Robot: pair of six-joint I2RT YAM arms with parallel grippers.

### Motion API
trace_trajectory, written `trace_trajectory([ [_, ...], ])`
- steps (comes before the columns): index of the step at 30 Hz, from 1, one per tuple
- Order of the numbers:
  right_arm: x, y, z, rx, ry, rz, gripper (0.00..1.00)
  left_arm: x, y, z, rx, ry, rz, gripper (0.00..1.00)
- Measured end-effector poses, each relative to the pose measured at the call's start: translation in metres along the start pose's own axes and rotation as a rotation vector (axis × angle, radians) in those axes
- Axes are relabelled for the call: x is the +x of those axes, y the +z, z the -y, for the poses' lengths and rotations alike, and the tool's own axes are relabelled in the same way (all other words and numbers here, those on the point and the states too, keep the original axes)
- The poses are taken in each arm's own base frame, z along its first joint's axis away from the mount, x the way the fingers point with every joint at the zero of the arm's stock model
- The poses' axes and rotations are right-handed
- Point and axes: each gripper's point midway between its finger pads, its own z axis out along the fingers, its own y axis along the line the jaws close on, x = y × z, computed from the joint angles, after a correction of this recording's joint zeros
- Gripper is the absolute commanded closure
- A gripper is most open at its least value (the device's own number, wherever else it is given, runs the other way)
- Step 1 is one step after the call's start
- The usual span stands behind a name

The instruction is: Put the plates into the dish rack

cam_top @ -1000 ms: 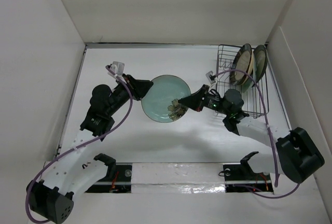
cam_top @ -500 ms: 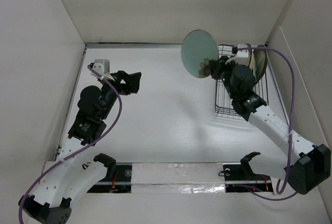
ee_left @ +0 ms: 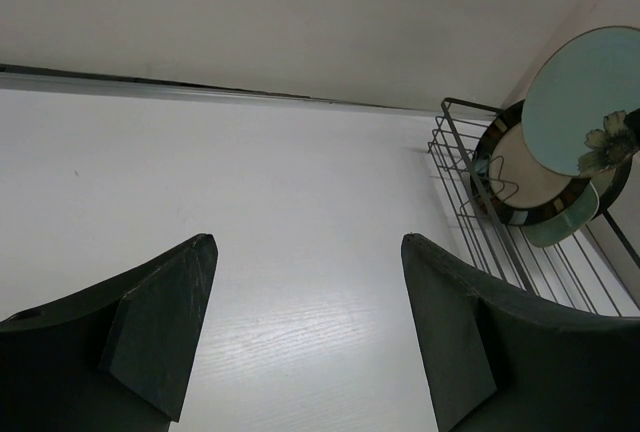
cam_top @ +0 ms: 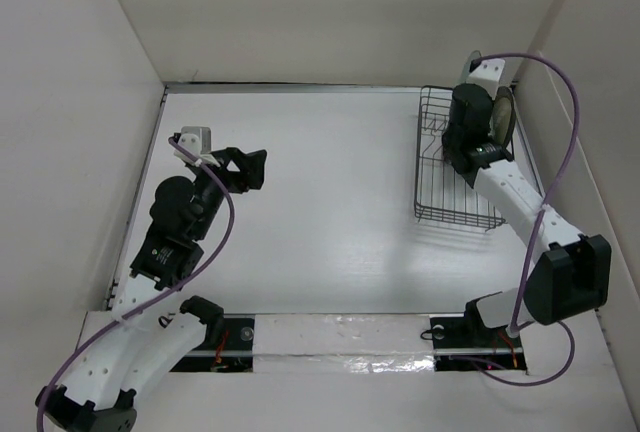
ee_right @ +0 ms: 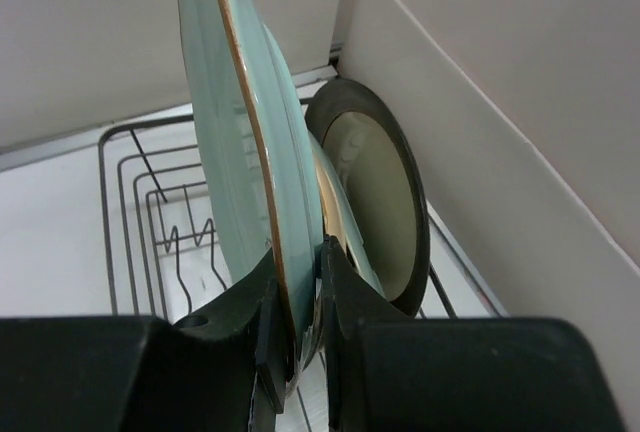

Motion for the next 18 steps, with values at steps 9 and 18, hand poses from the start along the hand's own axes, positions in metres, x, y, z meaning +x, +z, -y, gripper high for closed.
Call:
trace_trajectory([
  [9, 0.06, 0.034, -0.02, -0.032, -0.116, -0.133, 1.0, 0.0, 0.0, 0.0, 0.001, 0.0, 0.002, 0.28],
  [18, 0.091, 0.041, -0.031, -0.058, -0.11, -0.208, 1.0, 0.003, 0.002, -0.001, -0.004, 0.001, -0.011, 0.28],
])
